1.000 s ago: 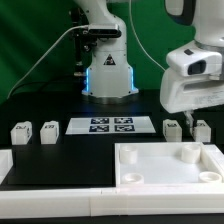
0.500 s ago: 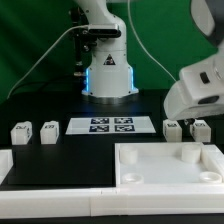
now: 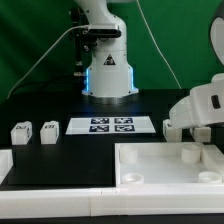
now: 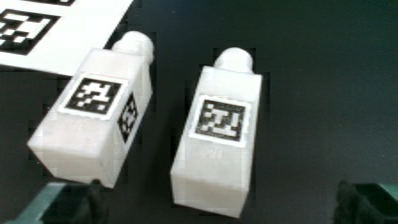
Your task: Assemble one leg
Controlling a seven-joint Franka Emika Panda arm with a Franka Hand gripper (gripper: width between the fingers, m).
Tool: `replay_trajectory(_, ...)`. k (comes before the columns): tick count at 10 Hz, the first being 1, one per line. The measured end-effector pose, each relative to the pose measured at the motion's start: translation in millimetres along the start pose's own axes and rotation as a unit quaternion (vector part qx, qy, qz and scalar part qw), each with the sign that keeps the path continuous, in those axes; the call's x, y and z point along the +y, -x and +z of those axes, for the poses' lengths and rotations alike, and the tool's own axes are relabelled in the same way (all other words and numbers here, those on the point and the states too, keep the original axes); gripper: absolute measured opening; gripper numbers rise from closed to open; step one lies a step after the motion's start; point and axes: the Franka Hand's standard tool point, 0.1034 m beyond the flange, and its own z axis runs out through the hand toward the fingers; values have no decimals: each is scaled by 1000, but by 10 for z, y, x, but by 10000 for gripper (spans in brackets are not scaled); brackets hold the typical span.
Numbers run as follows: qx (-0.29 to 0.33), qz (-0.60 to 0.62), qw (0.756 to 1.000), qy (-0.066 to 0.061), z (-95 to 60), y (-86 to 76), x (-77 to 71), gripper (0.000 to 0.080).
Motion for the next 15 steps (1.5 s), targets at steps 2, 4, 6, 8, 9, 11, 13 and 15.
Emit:
replay_trajectory(2,11,5,1000,3,135,-31,-86,649)
replay_trajectory(4,7,2,1000,8,246,-1,-149,649)
replay_trajectory(6,3,4,1000,13,323,13,-188,649)
replay_trajectory(8,9,3,1000,13,391,24,-185,649)
replay_trajectory(9,9,4,1000,13,413,17,-174,649)
replay_trajectory(11,11,5,1000,12,445,-14,-174,649)
replay_trajectory(13,10,5,1000,12,477,-34,-176,649)
replay_trajectory(15,9,5,1000,12,478,-35,-175,485)
